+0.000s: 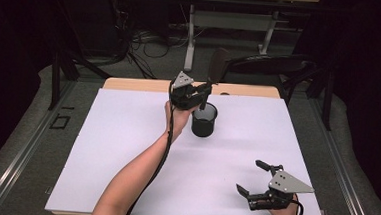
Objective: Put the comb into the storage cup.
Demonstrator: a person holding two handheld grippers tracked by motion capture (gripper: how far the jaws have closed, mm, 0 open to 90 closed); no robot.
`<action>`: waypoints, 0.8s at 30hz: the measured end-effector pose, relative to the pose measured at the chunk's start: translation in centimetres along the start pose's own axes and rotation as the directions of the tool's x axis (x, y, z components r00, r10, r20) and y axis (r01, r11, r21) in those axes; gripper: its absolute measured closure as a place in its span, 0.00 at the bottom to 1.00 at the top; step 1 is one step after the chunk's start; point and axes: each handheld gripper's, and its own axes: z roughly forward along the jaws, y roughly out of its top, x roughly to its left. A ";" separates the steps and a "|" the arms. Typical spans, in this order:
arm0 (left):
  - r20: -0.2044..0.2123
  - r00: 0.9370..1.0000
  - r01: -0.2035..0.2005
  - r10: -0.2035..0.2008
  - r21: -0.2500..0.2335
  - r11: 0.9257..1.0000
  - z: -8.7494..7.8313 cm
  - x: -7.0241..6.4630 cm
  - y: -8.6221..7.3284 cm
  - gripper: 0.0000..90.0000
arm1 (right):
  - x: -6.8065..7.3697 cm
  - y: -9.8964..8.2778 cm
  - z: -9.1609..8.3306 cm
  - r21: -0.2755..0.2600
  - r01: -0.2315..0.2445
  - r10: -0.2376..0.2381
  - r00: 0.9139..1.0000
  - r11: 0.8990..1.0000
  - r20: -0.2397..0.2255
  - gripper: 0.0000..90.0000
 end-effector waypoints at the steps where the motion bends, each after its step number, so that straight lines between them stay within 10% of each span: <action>1: 0.000 1.000 0.002 -0.002 -0.001 1.000 0.1 0.0 -0.1 0.80 | 0.0 0.0 0.0 0.000 0.000 0.000 1.000 1.000 0.000 0.02; 24: -0.019 1.000 0.010 -0.009 0.027 1.000 0.9 0.3 -1.5 0.80 | 0.0 0.0 0.0 0.002 -0.005 0.005 1.000 1.000 0.002 0.02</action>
